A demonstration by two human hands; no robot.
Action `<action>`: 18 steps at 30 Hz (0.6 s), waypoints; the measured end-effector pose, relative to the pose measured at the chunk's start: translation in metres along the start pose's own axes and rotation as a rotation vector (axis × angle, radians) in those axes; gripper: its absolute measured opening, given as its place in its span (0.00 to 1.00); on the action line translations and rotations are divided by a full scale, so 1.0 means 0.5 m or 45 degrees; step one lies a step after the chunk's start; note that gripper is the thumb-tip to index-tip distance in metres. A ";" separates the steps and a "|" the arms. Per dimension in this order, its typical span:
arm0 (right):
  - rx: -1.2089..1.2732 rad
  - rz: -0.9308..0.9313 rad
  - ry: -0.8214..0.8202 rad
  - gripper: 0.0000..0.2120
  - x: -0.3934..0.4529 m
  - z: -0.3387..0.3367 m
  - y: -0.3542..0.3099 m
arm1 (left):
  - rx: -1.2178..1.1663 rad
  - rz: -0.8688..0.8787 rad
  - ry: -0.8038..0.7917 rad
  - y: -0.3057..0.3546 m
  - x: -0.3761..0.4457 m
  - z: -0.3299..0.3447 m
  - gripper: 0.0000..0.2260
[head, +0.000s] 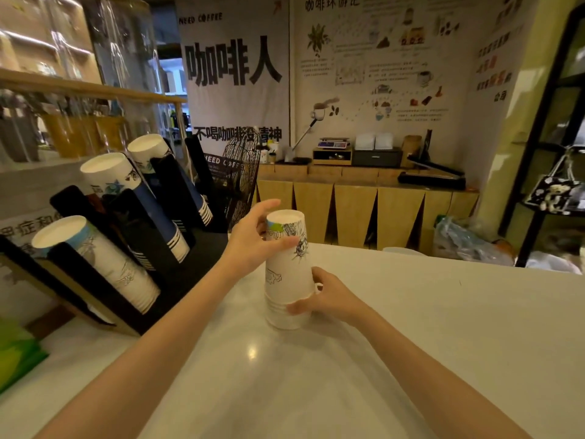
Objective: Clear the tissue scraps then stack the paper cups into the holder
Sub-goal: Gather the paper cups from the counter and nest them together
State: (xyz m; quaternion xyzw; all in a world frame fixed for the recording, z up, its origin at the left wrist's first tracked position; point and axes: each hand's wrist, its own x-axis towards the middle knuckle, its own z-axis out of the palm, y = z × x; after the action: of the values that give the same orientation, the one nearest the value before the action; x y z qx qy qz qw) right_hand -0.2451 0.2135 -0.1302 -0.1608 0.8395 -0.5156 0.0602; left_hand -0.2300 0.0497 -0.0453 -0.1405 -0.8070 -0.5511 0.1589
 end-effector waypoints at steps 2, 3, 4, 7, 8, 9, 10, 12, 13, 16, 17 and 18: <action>-0.036 -0.010 -0.028 0.40 0.002 0.005 0.012 | 0.036 -0.026 -0.011 -0.014 -0.008 0.008 0.31; -0.042 -0.011 -0.041 0.40 0.003 0.007 0.016 | 0.035 -0.033 -0.011 -0.019 -0.010 0.011 0.31; -0.041 -0.011 -0.048 0.40 0.004 0.008 0.019 | 0.031 -0.032 -0.006 -0.023 -0.012 0.013 0.30; -0.001 -0.036 -0.060 0.41 0.004 0.009 0.022 | 0.004 -0.035 0.022 -0.031 -0.021 0.021 0.30; 0.032 -0.052 -0.064 0.42 0.003 0.010 0.021 | -0.016 -0.047 0.033 -0.036 -0.024 0.025 0.32; 0.063 -0.065 -0.064 0.43 0.002 0.012 0.021 | -0.039 -0.065 0.043 -0.044 -0.029 0.029 0.35; 0.084 -0.080 -0.059 0.44 0.001 0.015 0.020 | -0.056 -0.089 0.050 -0.054 -0.034 0.034 0.38; 0.081 -0.106 -0.034 0.45 0.001 0.019 0.022 | -0.069 -0.151 0.052 -0.081 -0.052 0.050 0.38; 0.067 -0.114 -0.020 0.45 0.002 0.019 0.023 | -0.082 -0.184 0.055 -0.097 -0.063 0.062 0.37; 0.062 -0.125 -0.015 0.45 0.002 0.018 0.027 | -0.173 -0.264 0.125 -0.136 -0.098 0.099 0.33; 0.073 -0.128 -0.013 0.44 0.001 0.018 0.027 | -0.189 -0.281 0.150 -0.143 -0.105 0.107 0.33; 0.086 -0.132 -0.008 0.43 0.000 0.018 0.026 | -0.188 -0.286 0.168 -0.150 -0.107 0.112 0.34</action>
State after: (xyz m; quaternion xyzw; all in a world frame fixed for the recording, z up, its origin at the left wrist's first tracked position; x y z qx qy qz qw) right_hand -0.2456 0.2113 -0.1458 -0.2033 0.8119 -0.5457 0.0414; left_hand -0.2171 0.0730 -0.1499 -0.0240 -0.7628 -0.6312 0.1382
